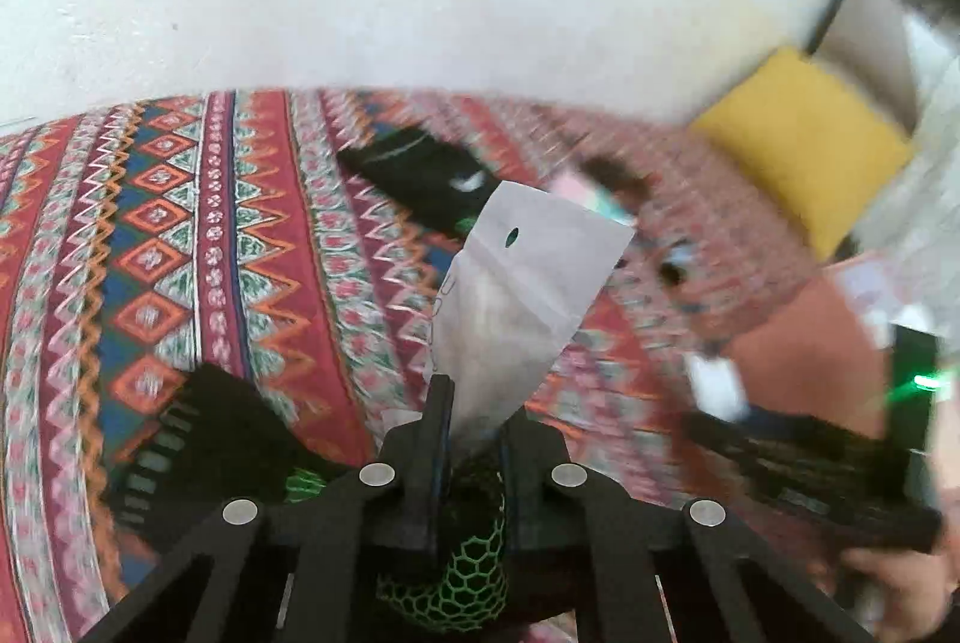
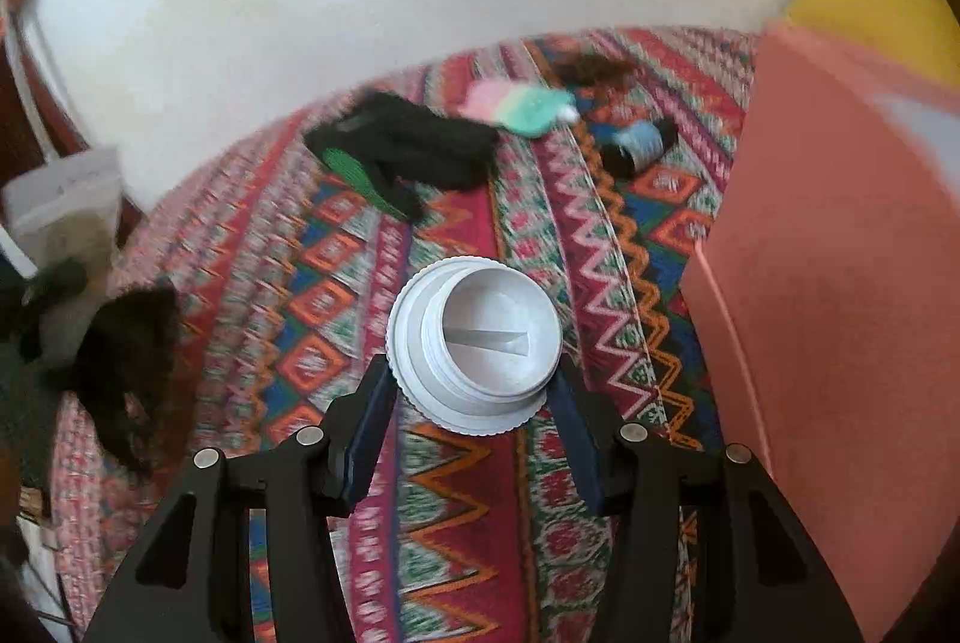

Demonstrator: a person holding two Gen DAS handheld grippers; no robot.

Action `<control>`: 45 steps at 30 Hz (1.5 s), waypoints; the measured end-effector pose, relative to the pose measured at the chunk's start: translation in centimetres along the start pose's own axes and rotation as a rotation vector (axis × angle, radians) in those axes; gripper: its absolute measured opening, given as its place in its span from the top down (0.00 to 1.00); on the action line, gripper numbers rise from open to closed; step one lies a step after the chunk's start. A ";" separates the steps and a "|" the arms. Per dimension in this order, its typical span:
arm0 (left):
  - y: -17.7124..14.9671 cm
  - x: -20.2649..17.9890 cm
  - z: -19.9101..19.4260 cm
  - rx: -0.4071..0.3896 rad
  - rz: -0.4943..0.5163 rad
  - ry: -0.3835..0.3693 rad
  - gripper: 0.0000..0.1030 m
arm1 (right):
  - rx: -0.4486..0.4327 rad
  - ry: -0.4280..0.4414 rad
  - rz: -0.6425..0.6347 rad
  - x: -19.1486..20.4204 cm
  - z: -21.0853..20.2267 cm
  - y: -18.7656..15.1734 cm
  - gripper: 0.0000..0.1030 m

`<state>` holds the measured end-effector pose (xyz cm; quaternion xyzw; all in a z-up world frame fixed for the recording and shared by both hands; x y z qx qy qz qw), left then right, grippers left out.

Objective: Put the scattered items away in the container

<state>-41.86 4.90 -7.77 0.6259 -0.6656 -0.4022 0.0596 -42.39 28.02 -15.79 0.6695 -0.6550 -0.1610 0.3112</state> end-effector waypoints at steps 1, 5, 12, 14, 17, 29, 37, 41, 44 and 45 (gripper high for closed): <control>-0.5 -0.4 -1.4 -0.020 -0.014 -0.011 0.93 | -0.018 0.015 -0.003 0.6 -0.9 0.3 0.47; -3.9 -1.4 -7.3 -0.094 -0.092 -0.046 0.93 | -0.089 0.101 -0.022 3.9 -5.5 0.6 0.47; -10.9 -2.6 -14.1 -0.168 -0.176 -0.175 0.92 | -0.185 0.173 -0.131 10.6 -12.6 -1.9 0.47; -12.5 -2.6 -14.4 -0.150 -0.192 -0.213 0.92 | -0.202 0.167 -0.176 12.3 -14.0 -3.6 0.47; -13.5 -2.7 -14.5 -0.131 -0.209 -0.240 0.92 | -0.206 0.166 -0.233 14.6 -15.4 -6.3 0.47; -12.0 -4.0 -22.6 -0.294 -0.176 -0.346 0.92 | -0.259 0.152 -0.348 19.9 -17.8 -9.1 0.47; -11.0 -1.4 -23.3 -0.331 -0.234 -0.320 0.92 | -0.248 0.147 -0.342 19.8 -17.6 -9.5 0.47; -11.1 -1.0 -22.9 -0.328 -0.242 -0.311 0.92 | -0.249 0.147 -0.330 19.5 -17.8 -9.5 0.47; -11.3 -1.0 -22.8 -0.323 -0.234 -0.301 0.92 | -0.260 0.150 -0.329 19.4 -18.0 -9.2 0.47; -11.4 -1.1 -22.8 -0.322 -0.234 -0.303 0.92 | -0.264 0.151 -0.329 19.4 -18.2 -9.1 0.47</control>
Point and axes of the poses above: each gripper's, at about its wrist camera, not at the fingertips, and z roughly the way its jaws point, x to its left, y to its top, the point moved 9 cm from there along z, roughly the way its jaws point, and after that the axes turned 6 degrees about -z, right-handed, at the moved point
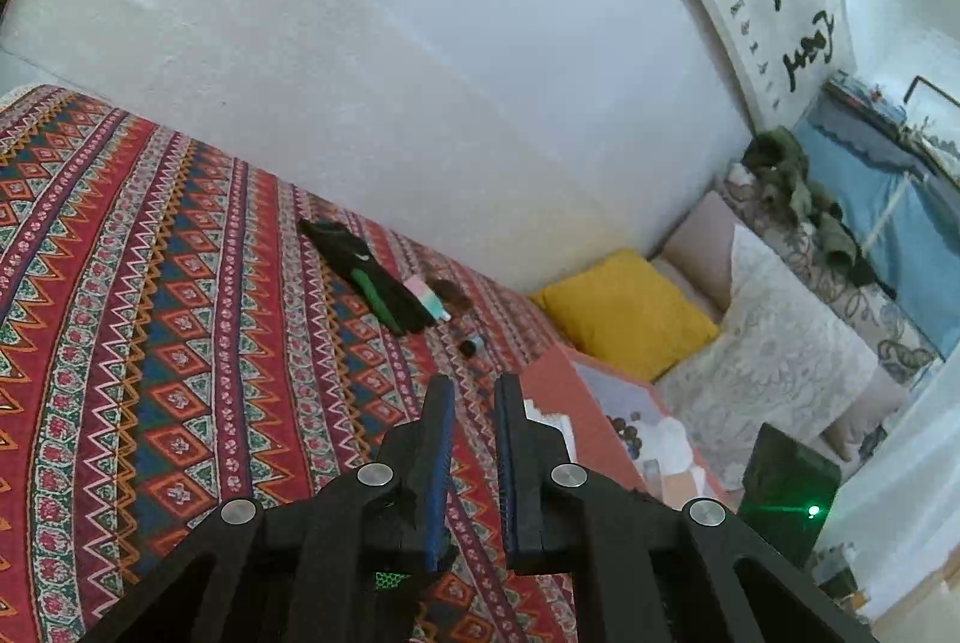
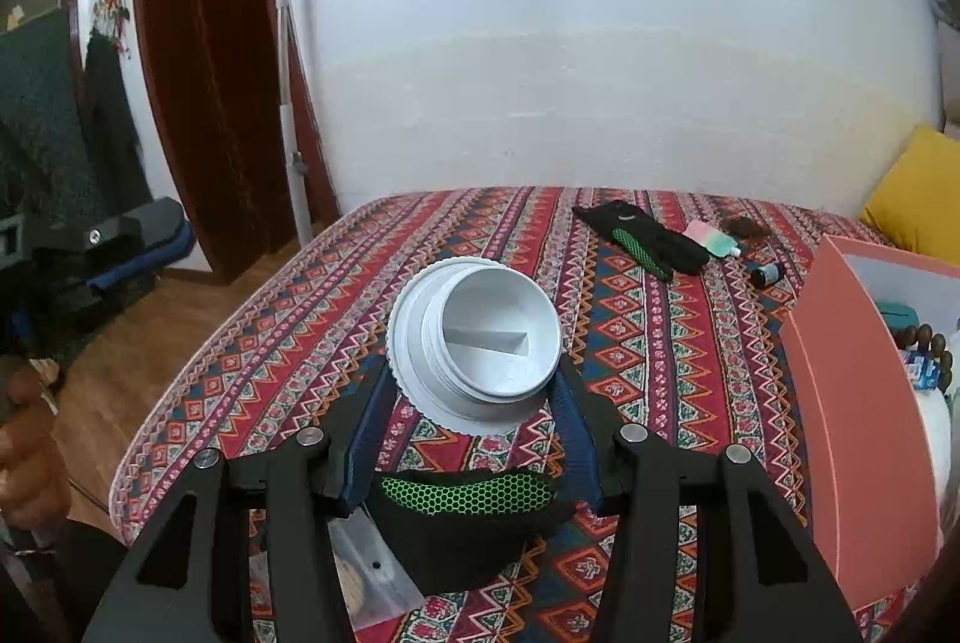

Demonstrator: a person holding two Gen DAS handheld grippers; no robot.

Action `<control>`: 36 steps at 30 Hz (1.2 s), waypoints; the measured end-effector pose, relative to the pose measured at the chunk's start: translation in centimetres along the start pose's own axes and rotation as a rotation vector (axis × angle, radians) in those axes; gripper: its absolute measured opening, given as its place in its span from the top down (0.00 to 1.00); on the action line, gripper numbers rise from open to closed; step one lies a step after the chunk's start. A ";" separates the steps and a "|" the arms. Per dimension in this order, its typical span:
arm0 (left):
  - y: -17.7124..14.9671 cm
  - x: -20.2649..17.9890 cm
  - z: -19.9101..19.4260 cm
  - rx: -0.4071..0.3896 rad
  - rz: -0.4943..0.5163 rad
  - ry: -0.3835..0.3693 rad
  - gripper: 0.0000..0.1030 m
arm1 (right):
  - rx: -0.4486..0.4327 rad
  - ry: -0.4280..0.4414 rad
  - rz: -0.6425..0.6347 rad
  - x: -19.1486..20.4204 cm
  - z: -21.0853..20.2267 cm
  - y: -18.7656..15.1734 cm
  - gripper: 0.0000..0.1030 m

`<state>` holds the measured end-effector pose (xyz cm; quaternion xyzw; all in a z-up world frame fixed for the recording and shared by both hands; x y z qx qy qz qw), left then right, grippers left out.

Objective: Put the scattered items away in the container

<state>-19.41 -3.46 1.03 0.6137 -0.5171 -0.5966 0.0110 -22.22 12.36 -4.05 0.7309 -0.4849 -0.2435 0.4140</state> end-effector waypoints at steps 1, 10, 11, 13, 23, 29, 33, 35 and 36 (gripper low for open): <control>-0.1 0.0 0.0 0.002 0.000 0.000 0.92 | -0.004 0.001 -0.001 0.0 -0.1 0.1 0.47; -0.3 -0.6 -0.5 -0.003 0.016 0.001 0.92 | -0.028 0.008 0.001 -0.5 -1.5 0.4 0.47; -0.3 -0.7 -0.6 -0.004 0.016 -0.004 0.92 | -0.032 0.007 0.000 -0.6 -1.7 0.4 0.47; -0.2 -0.9 -0.7 -0.005 0.017 -0.007 0.92 | -0.034 0.006 0.003 -0.8 -1.7 0.6 0.47; -0.5 -0.9 -0.8 0.009 0.017 -0.016 0.92 | -0.033 0.001 0.020 -1.8 -2.0 0.7 0.47; -0.6 -1.1 -0.8 0.010 0.017 -0.016 0.92 | -0.035 0.000 0.023 -2.1 -2.1 0.8 0.47; -0.6 -1.4 -0.9 0.006 0.017 -0.018 0.92 | -0.034 0.000 0.022 -2.1 -2.2 0.7 0.47; -0.7 -1.5 -1.0 0.005 0.018 -0.017 0.92 | -0.033 0.000 0.020 -2.1 -2.2 0.7 0.47; -0.7 -1.5 -1.0 0.004 0.019 -0.017 0.92 | -0.032 0.000 0.020 -2.1 -2.2 0.6 0.47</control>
Point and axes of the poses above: each gripper's, at about its wrist camera, not at the fingertips, and z roughly the way its jaws point, x to its left, y to its top, the point moved 9 cm from there along z, roughly the way its jaws point, and after that the axes turned 6 degrees about -z, right-handed, at the moved point
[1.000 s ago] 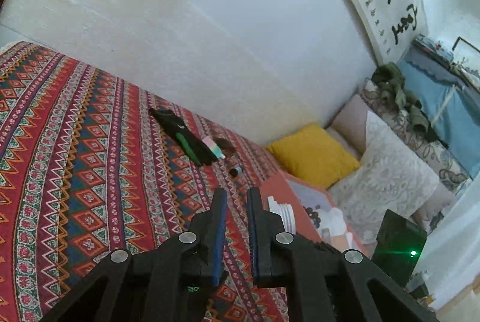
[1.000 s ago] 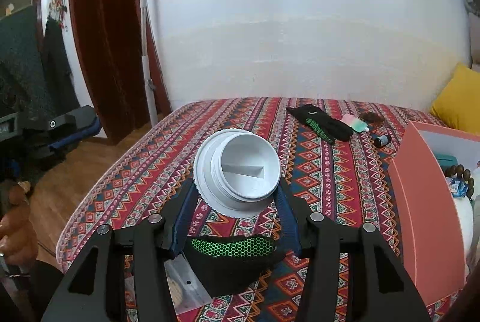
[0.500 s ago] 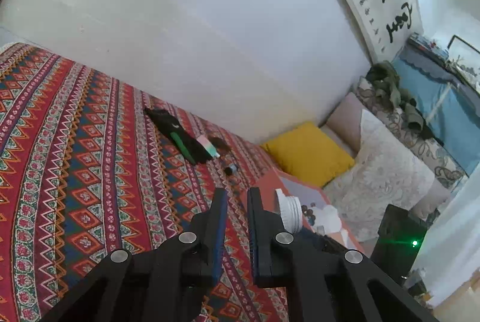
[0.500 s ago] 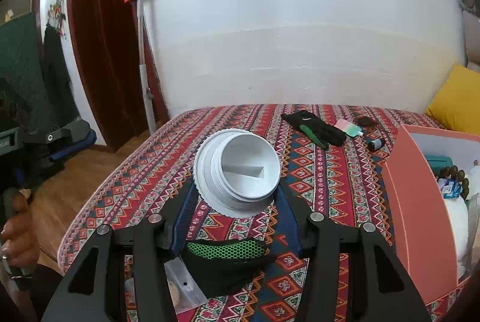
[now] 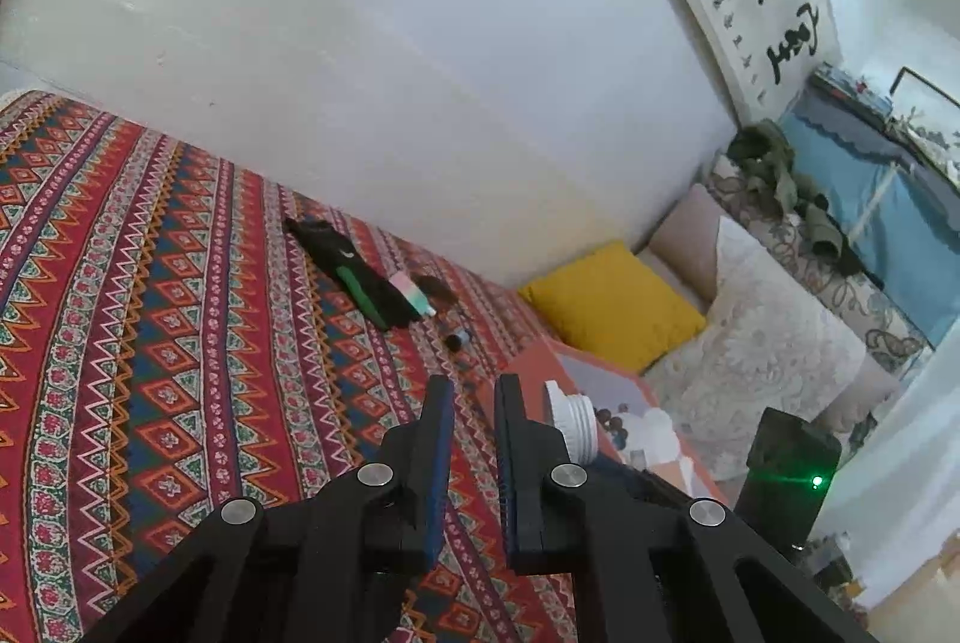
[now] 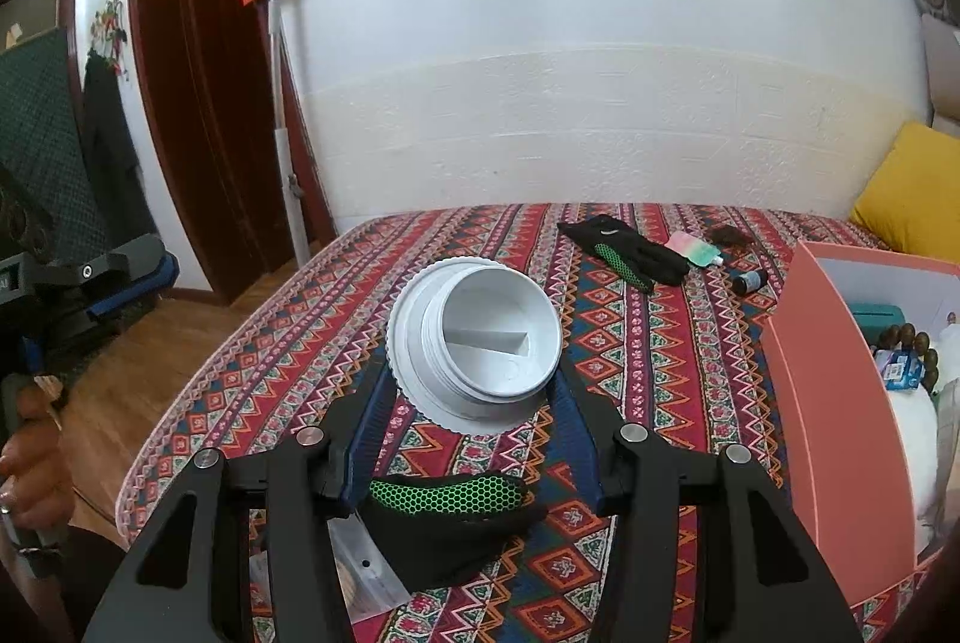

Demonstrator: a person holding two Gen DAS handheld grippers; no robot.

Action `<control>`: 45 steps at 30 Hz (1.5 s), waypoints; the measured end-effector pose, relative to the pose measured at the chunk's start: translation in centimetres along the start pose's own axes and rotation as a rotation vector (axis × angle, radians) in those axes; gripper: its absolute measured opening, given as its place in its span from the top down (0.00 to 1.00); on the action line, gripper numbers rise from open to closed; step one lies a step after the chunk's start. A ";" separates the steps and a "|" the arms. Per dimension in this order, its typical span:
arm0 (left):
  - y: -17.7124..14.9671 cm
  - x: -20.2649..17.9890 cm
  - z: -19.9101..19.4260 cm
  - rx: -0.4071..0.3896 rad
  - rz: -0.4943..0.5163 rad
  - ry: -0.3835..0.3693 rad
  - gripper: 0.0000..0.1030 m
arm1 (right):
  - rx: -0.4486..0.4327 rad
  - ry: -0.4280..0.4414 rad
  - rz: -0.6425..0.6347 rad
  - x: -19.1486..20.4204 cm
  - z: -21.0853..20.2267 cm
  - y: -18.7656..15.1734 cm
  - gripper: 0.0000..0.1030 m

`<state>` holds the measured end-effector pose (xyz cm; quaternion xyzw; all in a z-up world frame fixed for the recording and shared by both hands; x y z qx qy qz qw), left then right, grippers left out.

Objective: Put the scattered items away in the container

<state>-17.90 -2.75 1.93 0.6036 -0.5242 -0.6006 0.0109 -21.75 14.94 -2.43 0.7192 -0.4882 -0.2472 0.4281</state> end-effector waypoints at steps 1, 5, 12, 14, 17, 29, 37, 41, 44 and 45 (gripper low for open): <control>0.0 0.0 0.0 0.000 0.000 0.000 0.92 | 0.001 0.000 0.000 0.0 0.0 0.0 0.47; 0.9 1.0 -0.4 0.019 0.010 -0.021 0.92 | 0.003 -0.001 -0.002 0.1 0.1 -0.1 0.47; 0.7 0.6 -0.4 0.012 0.007 -0.021 0.92 | 0.007 -0.003 -0.005 0.3 0.3 -0.1 0.47; 0.7 0.5 -0.5 0.011 0.005 -0.021 0.92 | 0.007 -0.002 -0.006 0.3 0.3 -0.1 0.47; 0.6 0.3 -0.5 0.008 0.003 -0.020 0.92 | 0.001 -0.001 -0.009 0.5 0.1 0.0 0.47; 0.3 -1.5 -0.6 -0.003 0.016 -0.026 0.92 | -0.035 0.008 -0.016 0.6 -1.3 0.6 0.47; -0.1 -2.5 -0.4 -0.003 0.026 -0.027 0.92 | -0.050 0.006 -0.007 -0.1 -2.3 0.8 0.47; -0.2 -3.1 -0.3 -0.002 0.032 -0.030 0.92 | -0.056 0.004 0.002 -0.6 -2.8 0.9 0.47; -0.3 -3.5 -0.2 0.001 0.037 -0.034 0.92 | -0.061 0.003 0.010 -1.0 -3.2 0.9 0.47; -0.3 -3.6 -0.1 0.003 0.036 -0.036 0.92 | -0.062 0.003 0.011 -1.1 -3.3 0.9 0.47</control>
Point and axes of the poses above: each gripper's, at about its wrist camera, not at the fingertips, and z roughly the way its jaws point, x to its left, y to its top, the point moved 9 cm from there along z, roughly the way its jaws point, and after that the axes turned 6 degrees about -z, right-handed, at the moved point
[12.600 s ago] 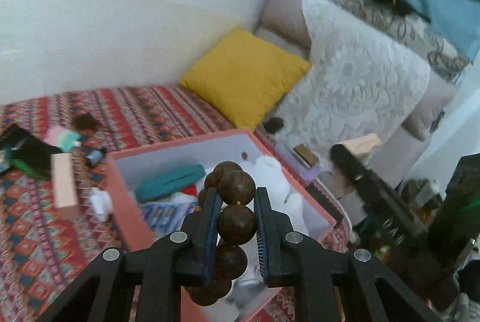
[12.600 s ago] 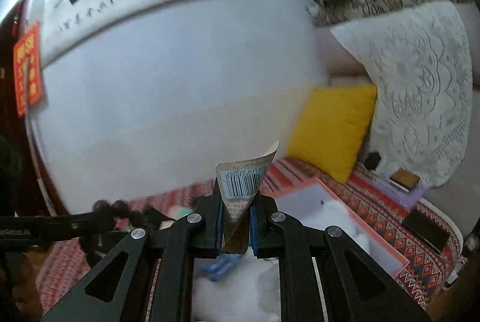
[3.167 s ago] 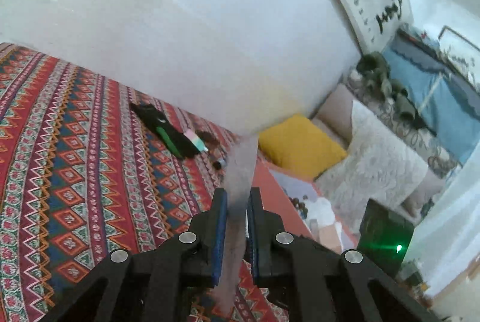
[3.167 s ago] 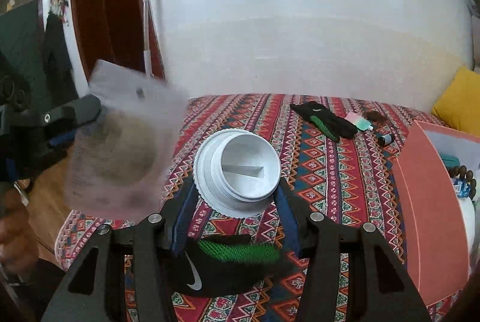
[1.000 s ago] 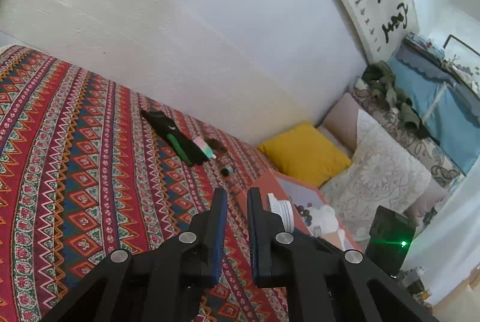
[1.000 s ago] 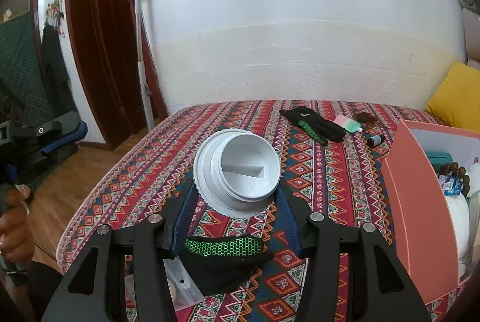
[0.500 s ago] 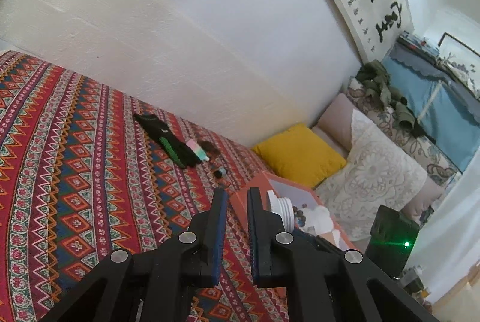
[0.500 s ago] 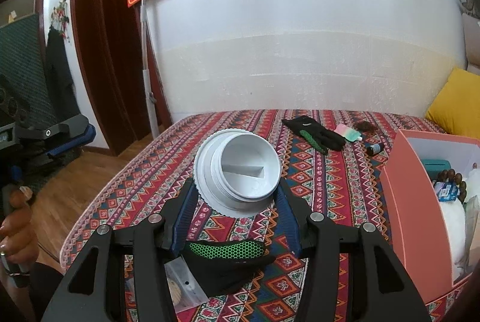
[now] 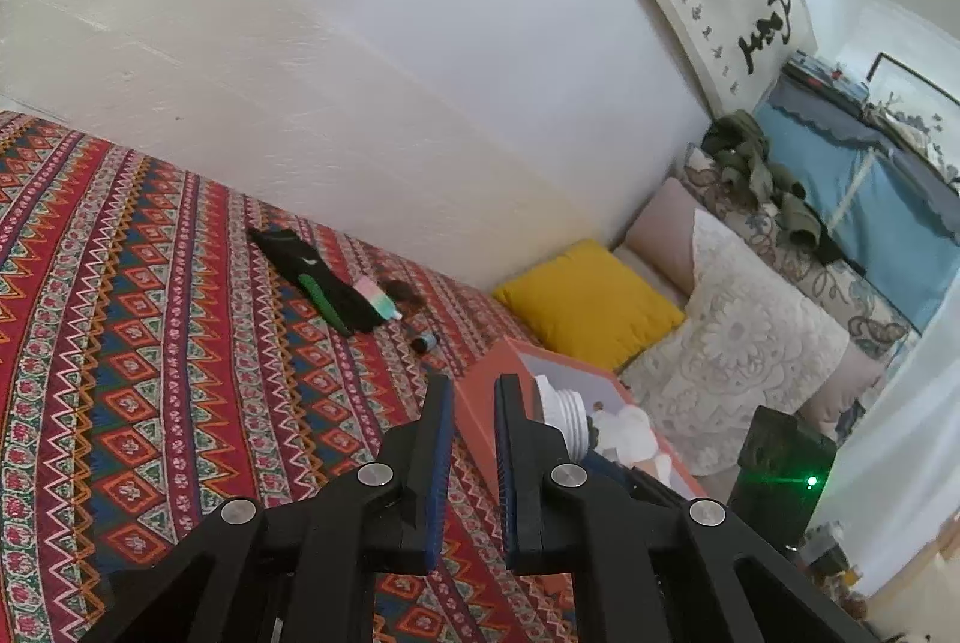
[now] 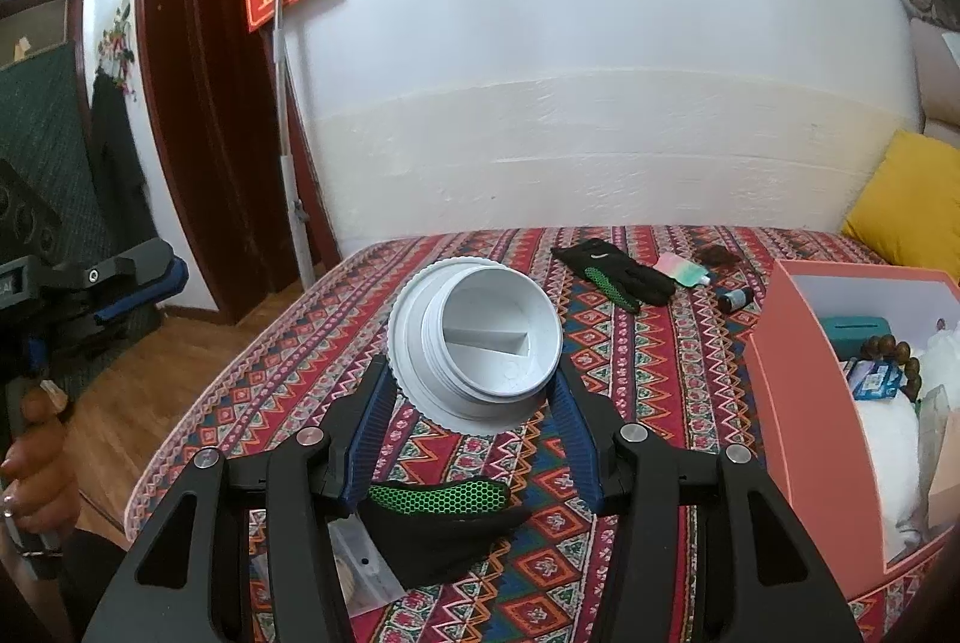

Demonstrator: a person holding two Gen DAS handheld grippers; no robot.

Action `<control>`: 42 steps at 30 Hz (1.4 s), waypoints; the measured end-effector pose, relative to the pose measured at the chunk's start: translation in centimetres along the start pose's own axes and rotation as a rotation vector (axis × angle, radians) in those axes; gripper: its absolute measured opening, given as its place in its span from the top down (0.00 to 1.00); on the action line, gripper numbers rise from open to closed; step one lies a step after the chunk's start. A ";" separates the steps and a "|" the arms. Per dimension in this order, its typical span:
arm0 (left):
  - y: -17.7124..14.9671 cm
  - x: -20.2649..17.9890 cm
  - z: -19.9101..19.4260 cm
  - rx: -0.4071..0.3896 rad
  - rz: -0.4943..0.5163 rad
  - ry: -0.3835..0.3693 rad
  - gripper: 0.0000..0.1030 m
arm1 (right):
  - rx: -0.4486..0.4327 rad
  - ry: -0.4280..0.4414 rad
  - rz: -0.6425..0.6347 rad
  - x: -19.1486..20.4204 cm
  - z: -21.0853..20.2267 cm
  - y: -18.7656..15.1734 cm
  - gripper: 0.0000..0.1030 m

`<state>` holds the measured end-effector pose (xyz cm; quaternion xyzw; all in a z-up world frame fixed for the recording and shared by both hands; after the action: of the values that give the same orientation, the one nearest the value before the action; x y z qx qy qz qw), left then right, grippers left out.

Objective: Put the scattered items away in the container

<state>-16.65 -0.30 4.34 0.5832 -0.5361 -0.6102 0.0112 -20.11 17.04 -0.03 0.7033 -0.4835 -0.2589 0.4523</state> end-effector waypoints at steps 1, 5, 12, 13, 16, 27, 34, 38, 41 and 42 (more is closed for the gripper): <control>0.0 -0.1 0.1 0.002 -0.001 -0.002 0.92 | -0.002 0.001 0.001 -0.1 -0.1 0.0 0.47; -0.1 -0.6 0.4 0.009 0.001 -0.007 0.92 | -0.014 -0.001 0.007 -0.4 -0.6 0.3 0.47; -0.3 -1.8 0.6 0.012 0.019 -0.004 0.92 | -0.068 -0.010 0.031 -1.8 -2.9 1.6 0.47; -0.3 -2.2 0.7 0.014 0.026 -0.004 0.92 | -0.080 -0.013 0.034 -2.0 -3.4 1.8 0.47; -0.5 -3.6 1.1 0.019 0.049 -0.008 0.92 | -0.119 -0.030 0.040 -2.9 -5.0 2.6 0.47; -4.1 -4.2 2.8 0.191 0.256 0.188 0.61 | -0.197 -0.100 0.160 -10.9 -11.4 2.7 0.47; -14.4 7.9 4.8 0.502 0.416 0.570 0.36 | -0.166 -0.080 0.203 -13.3 -11.7 1.7 0.47; -16.1 12.2 5.9 0.564 0.396 0.660 0.36 | -0.160 -0.054 0.207 -13.0 -11.4 1.8 0.47; -18.1 12.1 6.5 0.607 0.411 0.634 0.37 | -0.162 -0.050 0.190 -12.1 -11.3 1.9 0.47; -18.4 11.9 6.5 0.602 0.433 0.645 0.41 | -0.164 -0.052 0.183 -12.0 -11.4 1.9 0.47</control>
<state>-13.93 4.09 -17.87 0.5950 -0.7668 -0.2001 0.1342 -16.62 32.12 5.99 0.6100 -0.5344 -0.2735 0.5172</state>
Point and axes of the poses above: each gripper's, at about its wrist camera, not at the fingertips, and z roughly the way its jaws point, x to its left, y to its top, the point moved 9 cm from there along z, roughly the way its jaws point, and after that the axes turned 6 degrees about -z, right-handed, at the moved point
